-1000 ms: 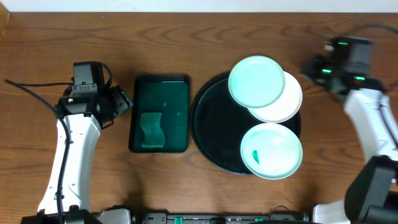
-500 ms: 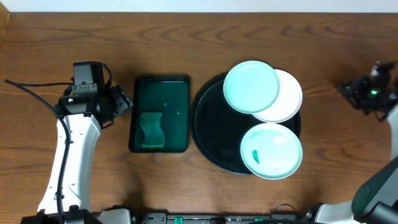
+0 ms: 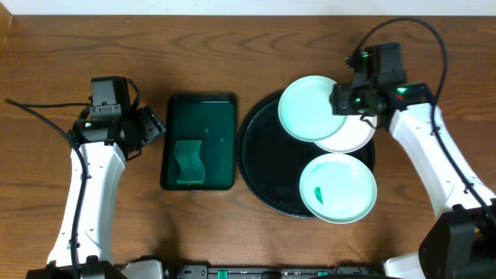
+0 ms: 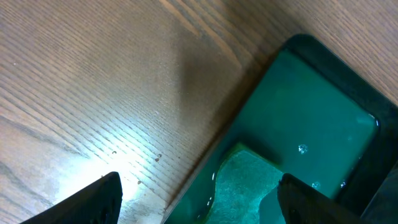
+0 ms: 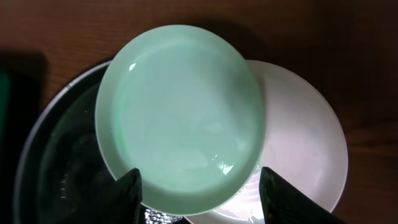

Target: Clean dirty plates on tray and stack at the side

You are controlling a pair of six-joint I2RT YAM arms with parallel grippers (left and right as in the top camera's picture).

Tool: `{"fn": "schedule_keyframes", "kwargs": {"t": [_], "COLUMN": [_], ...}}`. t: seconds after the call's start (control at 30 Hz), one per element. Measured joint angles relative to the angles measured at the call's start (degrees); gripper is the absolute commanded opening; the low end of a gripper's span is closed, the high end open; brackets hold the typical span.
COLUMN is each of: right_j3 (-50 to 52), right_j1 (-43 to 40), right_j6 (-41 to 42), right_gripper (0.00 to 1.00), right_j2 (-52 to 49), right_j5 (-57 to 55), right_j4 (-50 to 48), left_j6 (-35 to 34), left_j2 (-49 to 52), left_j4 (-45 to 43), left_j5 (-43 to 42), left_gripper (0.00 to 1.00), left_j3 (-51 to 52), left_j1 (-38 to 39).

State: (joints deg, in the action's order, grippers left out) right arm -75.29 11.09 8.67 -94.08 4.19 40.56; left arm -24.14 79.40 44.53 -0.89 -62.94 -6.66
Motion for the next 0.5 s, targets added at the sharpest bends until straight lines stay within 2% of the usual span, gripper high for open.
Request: {"fn": "schedule_keyframes", "kwargs": {"t": [0.13,0.27,0.3,0.5], "right_j3": [0.0,0.0,0.0,0.0], "right_j1": [1.5,1.2,1.1,0.3], "right_j6": [-0.2,-0.6,-0.9,-1.7], "right_gripper": [0.55,0.47,0.42,0.37], "right_j2": [-0.7,-3.9,-4.9,-9.0], "right_j5": [-5.4,-8.7,-9.2,-10.6], "right_j4": [-1.6,-4.9,-6.0,-8.1], "left_j6": [0.0,0.0,0.0,0.0], "left_j2": [0.0,0.0,0.0,0.0], "left_j4": [0.0,0.0,0.0,0.0], "left_j5": [0.0,0.0,0.0,0.0], "left_gripper": [0.80,0.80,0.80,0.80], "left_j3": [0.0,0.0,0.0,0.0], "left_j1": [0.0,0.0,0.0,0.0]}}
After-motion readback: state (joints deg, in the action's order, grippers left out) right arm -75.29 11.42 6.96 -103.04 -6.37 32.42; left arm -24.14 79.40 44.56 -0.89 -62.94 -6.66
